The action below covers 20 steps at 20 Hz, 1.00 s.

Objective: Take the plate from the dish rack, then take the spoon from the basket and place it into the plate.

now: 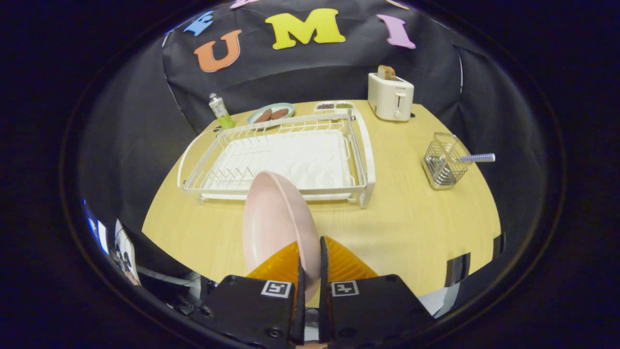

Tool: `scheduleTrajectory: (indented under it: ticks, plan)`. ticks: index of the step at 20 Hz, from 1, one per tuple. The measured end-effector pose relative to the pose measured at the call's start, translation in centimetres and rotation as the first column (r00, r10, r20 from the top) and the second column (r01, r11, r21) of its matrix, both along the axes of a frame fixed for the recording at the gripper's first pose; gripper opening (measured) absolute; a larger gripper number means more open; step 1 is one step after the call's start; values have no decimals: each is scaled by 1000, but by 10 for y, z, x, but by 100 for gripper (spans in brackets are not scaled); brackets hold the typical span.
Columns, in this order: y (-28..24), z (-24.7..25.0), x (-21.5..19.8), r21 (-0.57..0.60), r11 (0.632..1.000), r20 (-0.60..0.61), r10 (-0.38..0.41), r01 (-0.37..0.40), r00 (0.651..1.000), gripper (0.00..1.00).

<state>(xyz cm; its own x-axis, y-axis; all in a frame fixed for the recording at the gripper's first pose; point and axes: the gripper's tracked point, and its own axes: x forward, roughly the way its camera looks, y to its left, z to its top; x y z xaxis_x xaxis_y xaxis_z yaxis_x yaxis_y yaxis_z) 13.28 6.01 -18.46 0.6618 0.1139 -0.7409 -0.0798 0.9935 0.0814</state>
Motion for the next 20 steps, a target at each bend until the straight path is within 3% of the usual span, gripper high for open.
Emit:
scheduleTrajectory:
  ticks: [6,11,18,20]
  plan:
    - [-13,-36,-3,191,982,-57,9,2,998,17]
    - [-23,-65,7,358,933,-150,28,28,988,18]
    - [-46,-75,7,251,968,-116,24,6,993,32]
    - [-57,-71,13,209,976,-74,-49,64,996,36]
